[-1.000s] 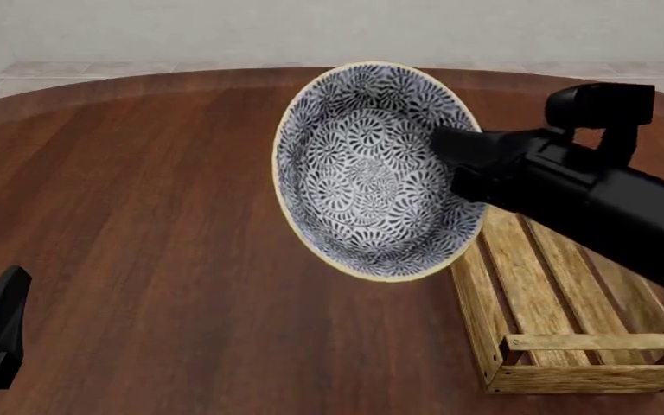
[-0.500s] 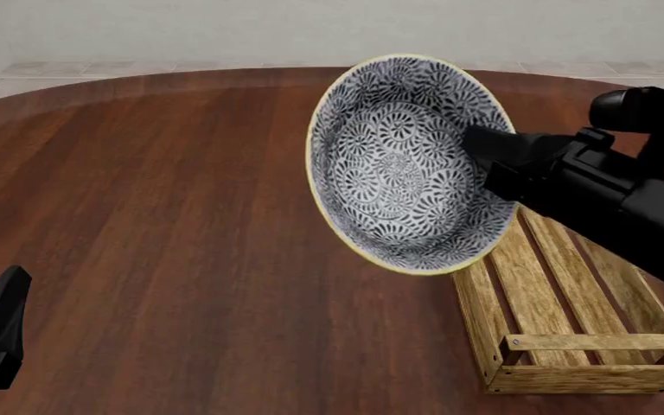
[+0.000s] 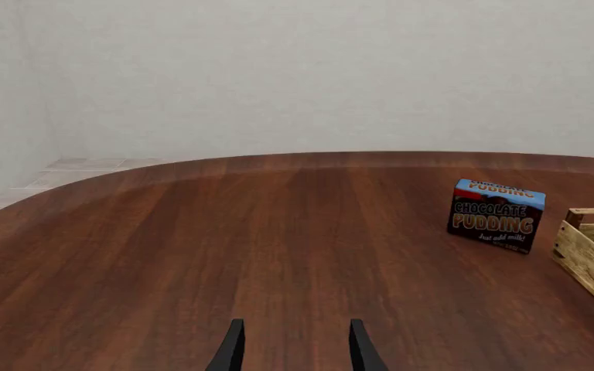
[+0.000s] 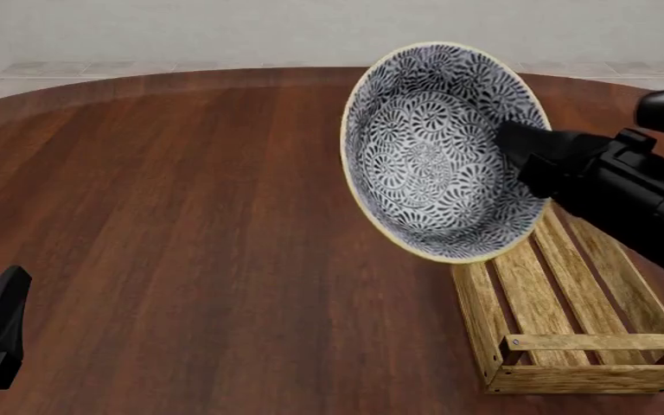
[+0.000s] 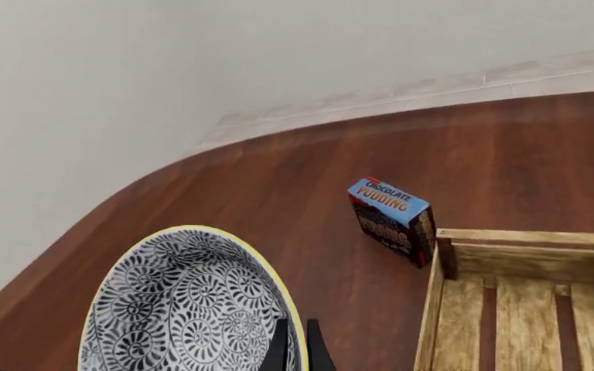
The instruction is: Pick up the bowl on the left and put it in the tray.
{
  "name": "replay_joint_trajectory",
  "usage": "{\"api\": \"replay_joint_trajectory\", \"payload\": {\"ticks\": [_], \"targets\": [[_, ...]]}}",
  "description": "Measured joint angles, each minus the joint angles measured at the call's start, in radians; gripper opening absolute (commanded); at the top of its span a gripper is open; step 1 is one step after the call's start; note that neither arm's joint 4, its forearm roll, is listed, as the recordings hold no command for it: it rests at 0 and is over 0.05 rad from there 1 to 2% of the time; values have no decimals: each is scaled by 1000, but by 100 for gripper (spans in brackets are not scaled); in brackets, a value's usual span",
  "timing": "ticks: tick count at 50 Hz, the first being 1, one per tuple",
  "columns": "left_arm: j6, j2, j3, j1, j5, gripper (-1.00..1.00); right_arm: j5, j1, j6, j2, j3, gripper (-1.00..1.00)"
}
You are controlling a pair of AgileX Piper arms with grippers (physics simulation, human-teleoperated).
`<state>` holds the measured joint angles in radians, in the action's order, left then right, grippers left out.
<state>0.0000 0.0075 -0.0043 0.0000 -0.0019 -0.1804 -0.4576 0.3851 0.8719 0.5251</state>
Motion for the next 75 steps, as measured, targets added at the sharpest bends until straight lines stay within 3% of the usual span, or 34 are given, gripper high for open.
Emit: {"api": "replay_joint_trajectory", "payload": {"ticks": [75], "targets": [[0, 0, 0, 0, 0, 100, -80, 281, 105, -11, -67, -100]]}}
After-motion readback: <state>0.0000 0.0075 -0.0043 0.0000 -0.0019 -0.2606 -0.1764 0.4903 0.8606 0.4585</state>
